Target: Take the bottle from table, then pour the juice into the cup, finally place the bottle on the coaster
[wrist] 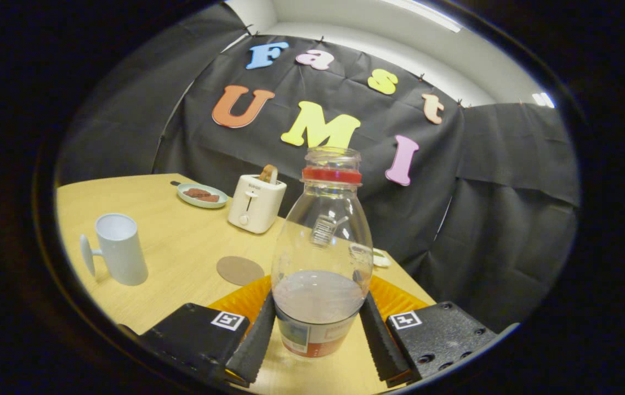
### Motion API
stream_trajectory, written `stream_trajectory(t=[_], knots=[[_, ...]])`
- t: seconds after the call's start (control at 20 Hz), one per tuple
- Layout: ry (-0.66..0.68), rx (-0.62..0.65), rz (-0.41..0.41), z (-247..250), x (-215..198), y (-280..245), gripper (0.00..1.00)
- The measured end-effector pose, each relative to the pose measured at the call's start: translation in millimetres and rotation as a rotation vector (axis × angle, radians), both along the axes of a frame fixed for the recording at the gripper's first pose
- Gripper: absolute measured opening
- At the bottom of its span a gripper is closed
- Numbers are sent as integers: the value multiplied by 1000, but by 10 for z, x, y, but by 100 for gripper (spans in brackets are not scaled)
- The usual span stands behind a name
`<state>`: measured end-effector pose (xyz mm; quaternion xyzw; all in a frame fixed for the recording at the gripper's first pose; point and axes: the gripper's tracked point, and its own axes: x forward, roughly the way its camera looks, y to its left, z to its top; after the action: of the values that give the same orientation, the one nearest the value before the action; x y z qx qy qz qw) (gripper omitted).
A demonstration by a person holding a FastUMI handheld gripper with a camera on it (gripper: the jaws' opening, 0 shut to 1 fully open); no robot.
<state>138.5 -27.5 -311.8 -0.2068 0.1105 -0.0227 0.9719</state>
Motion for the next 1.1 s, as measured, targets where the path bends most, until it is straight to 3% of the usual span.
stream_trajectory(t=[1.1], knots=[[19,-499,49,541,43,441,81]])
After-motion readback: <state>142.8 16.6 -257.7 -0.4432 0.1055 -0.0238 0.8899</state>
